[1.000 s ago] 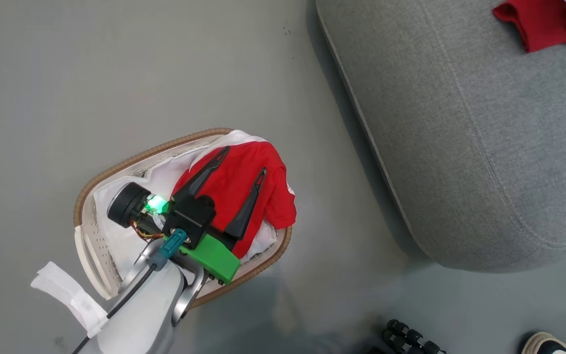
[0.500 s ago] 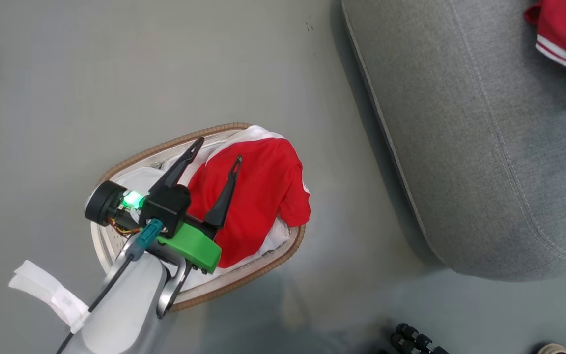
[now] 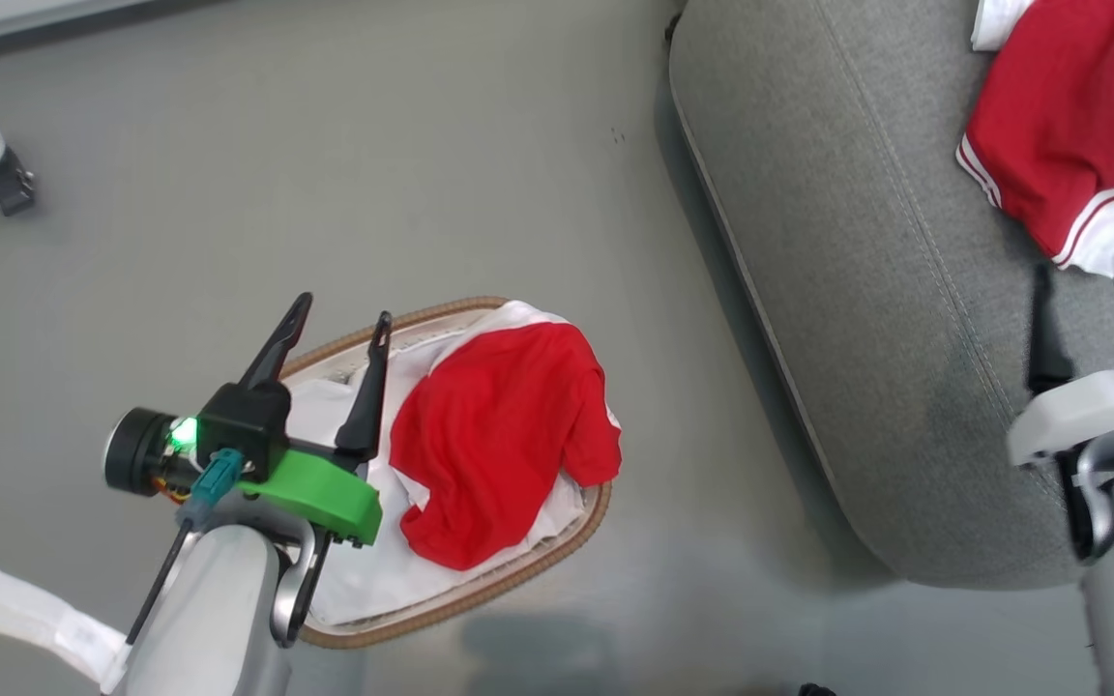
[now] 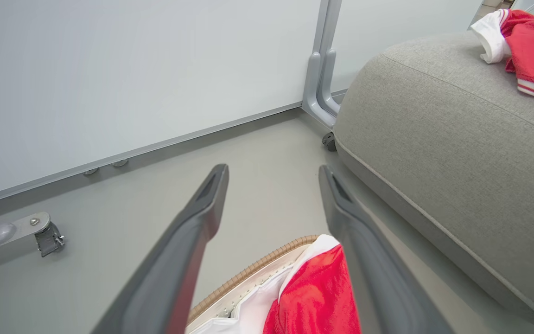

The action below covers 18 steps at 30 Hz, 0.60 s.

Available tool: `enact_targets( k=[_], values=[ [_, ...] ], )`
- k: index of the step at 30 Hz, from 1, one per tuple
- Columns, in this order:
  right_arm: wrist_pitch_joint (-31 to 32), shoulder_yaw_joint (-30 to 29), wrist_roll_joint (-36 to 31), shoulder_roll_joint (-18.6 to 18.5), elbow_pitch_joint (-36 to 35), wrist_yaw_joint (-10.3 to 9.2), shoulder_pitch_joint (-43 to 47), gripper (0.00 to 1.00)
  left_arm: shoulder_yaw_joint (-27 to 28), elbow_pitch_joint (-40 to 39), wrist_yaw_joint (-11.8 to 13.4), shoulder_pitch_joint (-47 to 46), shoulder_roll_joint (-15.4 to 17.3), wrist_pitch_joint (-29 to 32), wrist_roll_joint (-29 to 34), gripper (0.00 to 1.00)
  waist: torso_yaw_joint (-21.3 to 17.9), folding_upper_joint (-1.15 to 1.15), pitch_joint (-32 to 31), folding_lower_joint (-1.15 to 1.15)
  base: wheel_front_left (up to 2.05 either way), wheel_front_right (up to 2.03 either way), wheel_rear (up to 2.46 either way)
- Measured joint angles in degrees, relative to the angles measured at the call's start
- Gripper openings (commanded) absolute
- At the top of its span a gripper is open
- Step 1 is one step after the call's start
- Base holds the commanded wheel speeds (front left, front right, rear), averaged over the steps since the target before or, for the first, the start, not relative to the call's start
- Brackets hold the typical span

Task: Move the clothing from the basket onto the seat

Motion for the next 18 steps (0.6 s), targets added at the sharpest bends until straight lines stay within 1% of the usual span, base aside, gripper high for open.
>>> enact_targets(
  k=[4,11,15,18],
  values=[
    [0.0,4.2,1.8,2.8,-3.1,0.00,1.0,1.00,3.7,0.3,0.4,1.6,-1.2,0.0,0.5,1.00,1.2,0.00,-1.9,0.00,0.00,0.00,0.00],
    [0.0,10.8,3.9,5.9,-5.2,0.00,0.7,1.00,9.0,0.6,1.1,3.7,-3.3,0.0,2.0,1.00,4.8,0.00,-4.5,0.00,0.00,0.00,0.00],
    [0.0,13.0,4.5,7.3,-6.0,0.00,0.6,1.00,12.0,0.6,1.7,5.0,-3.8,0.0,2.9,1.00,6.9,0.00,-6.1,0.00,0.00,0.00,0.00],
    [0.0,13.7,4.7,7.6,-5.8,0.00,0.8,1.00,13.9,0.7,1.9,6.0,-4.3,0.0,3.5,1.00,8.3,0.00,-7.4,0.00,0.00,0.00,0.00]
  ],
)
